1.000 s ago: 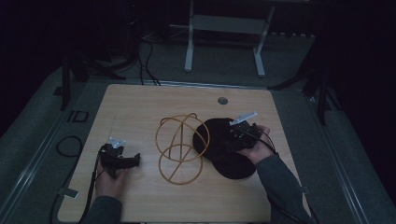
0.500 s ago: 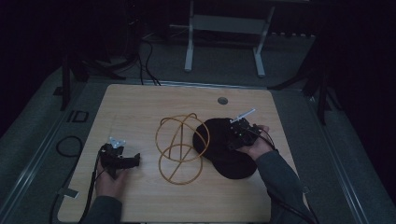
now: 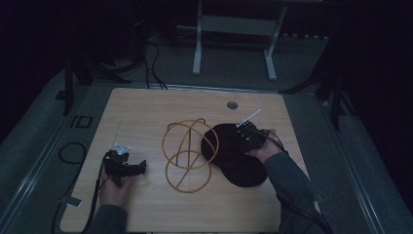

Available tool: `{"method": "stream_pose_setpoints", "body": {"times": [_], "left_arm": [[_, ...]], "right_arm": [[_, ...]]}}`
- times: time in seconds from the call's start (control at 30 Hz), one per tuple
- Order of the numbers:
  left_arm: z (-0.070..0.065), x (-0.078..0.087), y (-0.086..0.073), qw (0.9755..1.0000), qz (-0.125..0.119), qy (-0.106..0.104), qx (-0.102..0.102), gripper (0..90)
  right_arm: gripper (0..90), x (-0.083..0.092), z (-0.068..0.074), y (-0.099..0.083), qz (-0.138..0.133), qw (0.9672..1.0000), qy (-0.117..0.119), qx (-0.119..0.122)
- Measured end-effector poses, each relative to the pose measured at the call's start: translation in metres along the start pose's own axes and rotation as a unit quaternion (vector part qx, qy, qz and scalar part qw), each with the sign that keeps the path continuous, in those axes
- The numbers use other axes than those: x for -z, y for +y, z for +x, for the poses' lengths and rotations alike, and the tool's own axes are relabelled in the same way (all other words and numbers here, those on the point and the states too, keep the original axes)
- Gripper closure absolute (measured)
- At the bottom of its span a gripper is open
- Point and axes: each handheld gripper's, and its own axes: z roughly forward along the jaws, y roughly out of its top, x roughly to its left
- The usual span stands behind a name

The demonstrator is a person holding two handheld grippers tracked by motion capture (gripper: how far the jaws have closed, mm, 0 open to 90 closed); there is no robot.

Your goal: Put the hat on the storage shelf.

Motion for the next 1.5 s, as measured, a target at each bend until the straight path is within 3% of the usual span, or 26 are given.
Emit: {"method": "stream_pose_setpoints", "body": {"times": [0.2, 0.27, 0.6, 1.3, 1.5], "left_arm": [[0.0, 0.0, 0.0, 1.0, 0.0, 0.0, 0.0, 0.1], [0.0, 0.0, 0.0, 1.0, 0.0, 0.0, 0.0, 0.1], [0.0, 0.0, 0.0, 1.0, 0.0, 0.0, 0.0, 0.1], [0.0, 0.0, 0.0, 1.0, -0.001, 0.0, 0.0, 0.1], [0.0, 0.0, 0.0, 1.0, 0.001, 0.0, -0.001, 0.1]], "right_arm": [[71.2, -0.001, -0.002, 0.005, 0.026, 0.9996, 0.013, 0.003], [74.5, 0.0, 0.0, 0.009, 0.042, 0.9989, 0.01, 0.017], [85.4, 0.005, 0.004, 0.019, 0.08, 0.9963, 0.005, 0.031], [85.8, 0.035, 0.005, 0.029, 0.079, 0.9948, -0.017, 0.062], [85.8, 0.047, 0.007, 0.033, 0.086, 0.993, -0.02, 0.078]]}}
